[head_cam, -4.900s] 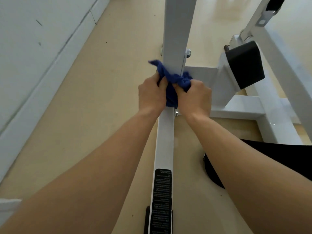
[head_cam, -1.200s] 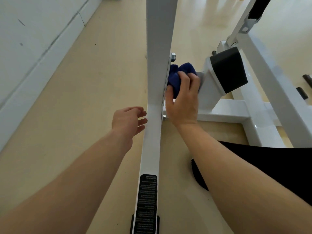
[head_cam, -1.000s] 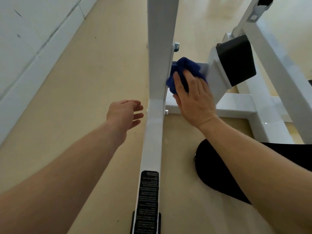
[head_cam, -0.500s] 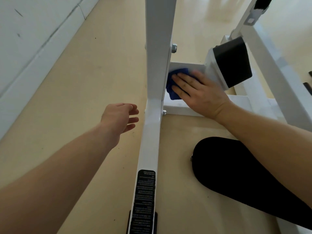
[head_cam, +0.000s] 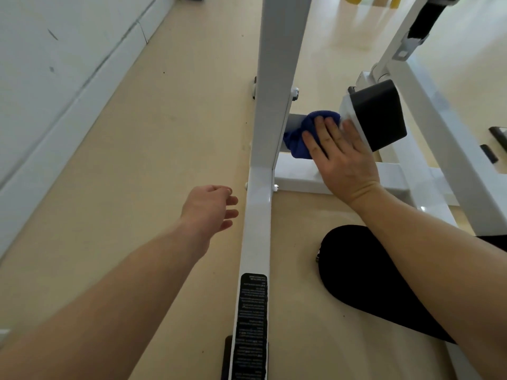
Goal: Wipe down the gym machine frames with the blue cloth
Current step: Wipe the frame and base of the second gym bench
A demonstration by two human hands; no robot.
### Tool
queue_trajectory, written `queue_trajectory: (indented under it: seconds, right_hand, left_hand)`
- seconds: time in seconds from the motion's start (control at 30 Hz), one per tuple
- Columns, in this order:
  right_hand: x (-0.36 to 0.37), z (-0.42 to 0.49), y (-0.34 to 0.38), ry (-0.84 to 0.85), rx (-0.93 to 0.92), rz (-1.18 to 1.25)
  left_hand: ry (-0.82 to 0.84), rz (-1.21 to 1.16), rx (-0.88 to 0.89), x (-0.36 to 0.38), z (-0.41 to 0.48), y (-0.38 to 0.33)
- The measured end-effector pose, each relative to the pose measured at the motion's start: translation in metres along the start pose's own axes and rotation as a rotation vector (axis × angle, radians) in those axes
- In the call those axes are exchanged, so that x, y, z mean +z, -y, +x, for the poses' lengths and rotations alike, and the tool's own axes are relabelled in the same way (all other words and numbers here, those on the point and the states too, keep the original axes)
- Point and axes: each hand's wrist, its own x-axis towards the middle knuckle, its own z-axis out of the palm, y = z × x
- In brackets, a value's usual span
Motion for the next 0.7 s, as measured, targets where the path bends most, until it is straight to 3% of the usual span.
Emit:
queue_trajectory:
  seconds: [0.17,0.33,0.4,0.57,0.7]
  right_hand:
    - [-0.015,-0.002,0.006,0.1,0.032,0.084]
    - [-0.027,0.007,0.01,0.24,-0.085,0.103]
    - [-0.029,0.011,0.006,0.217,-0.085,0.098]
    - [-0.037,0.035,-0.003,0.042,0.112,0.222]
    - [-0.034,0.056,0.003,0.093,0.169,0.275]
  left_hand:
    - [0.038,0.01,0.045,-0.003,-0.013,-0.009]
    - [0.005,0.034,0.038,-0.006,-0.015,-0.015]
    - [-0.001,0.071,0.048,-0.005,-0.015,-0.015]
    - [-0.024,0.1,0.073,-0.007,-0.01,-0.009]
    - [-0.056,0.08,0.121,-0.008,-0.014,-0.005]
